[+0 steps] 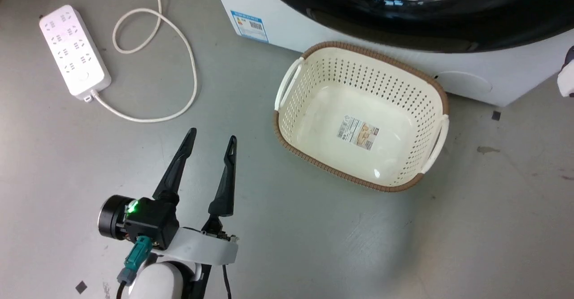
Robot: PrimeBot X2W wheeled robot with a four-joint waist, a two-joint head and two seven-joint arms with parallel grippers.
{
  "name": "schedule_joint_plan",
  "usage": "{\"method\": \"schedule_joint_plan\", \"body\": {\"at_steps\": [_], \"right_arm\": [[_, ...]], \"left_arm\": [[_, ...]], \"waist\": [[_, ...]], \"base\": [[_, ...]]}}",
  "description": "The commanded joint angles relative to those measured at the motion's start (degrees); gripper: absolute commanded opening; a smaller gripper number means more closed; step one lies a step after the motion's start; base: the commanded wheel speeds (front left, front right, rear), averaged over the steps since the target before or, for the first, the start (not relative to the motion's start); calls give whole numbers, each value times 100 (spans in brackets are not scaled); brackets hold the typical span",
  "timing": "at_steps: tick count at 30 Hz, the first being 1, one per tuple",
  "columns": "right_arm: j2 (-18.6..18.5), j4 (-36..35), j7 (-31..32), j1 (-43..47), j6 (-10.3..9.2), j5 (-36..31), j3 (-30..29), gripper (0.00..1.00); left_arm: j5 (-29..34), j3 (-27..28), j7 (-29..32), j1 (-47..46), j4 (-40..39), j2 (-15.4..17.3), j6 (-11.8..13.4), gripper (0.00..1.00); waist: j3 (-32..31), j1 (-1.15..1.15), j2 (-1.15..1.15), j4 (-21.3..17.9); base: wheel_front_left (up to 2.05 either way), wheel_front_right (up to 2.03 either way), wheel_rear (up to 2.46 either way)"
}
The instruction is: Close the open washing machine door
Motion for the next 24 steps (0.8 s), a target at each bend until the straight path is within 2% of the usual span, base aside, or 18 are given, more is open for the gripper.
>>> {"method": "schedule_joint_plan", "body": {"at_steps": [1,2,3,4,8,12,15,24], "right_arm": [[-124,66,-99,-151,-70,4,-98,0],[-86,100,-173,-110,-70,62,-88,0],[-64,123,-262,-47,-70,87,-86,45],[-34,148,-347,39,-70,108,-89,100],[147,106,-652,558,-70,139,-71,100],[504,-246,-884,1374,-70,235,-241,100],[687,-722,-977,2105,-70,187,-283,100],[1551,-2338,-1042,4270,-70,-148,-365,100]], "left_arm": [[30,26,-25,-43,20,-6,-5,100],[28,35,-25,-30,31,-8,-6,100],[29,46,-25,-14,40,-9,-8,100],[30,56,-25,4,54,-10,-11,100],[29,113,-25,109,122,-14,-23,100],[107,145,-25,278,237,25,-33,100],[156,148,-25,420,352,31,-15,100],[17,271,-25,843,824,53,26,100]], "waist": [[-105,0,0,-28],[-178,0,0,-49],[-259,0,0,-74],[-352,0,0,-102],[-780,0,0,-244],[-1297,0,0,-435],[-1635,0,0,-580],[-2388,0,0,-1088]], "base": [[0,0,0],[0,0,0],[0,0,0],[0,0,0],[0,0,0],[0,0,0],[0,0,0],[0,0,0]]}}
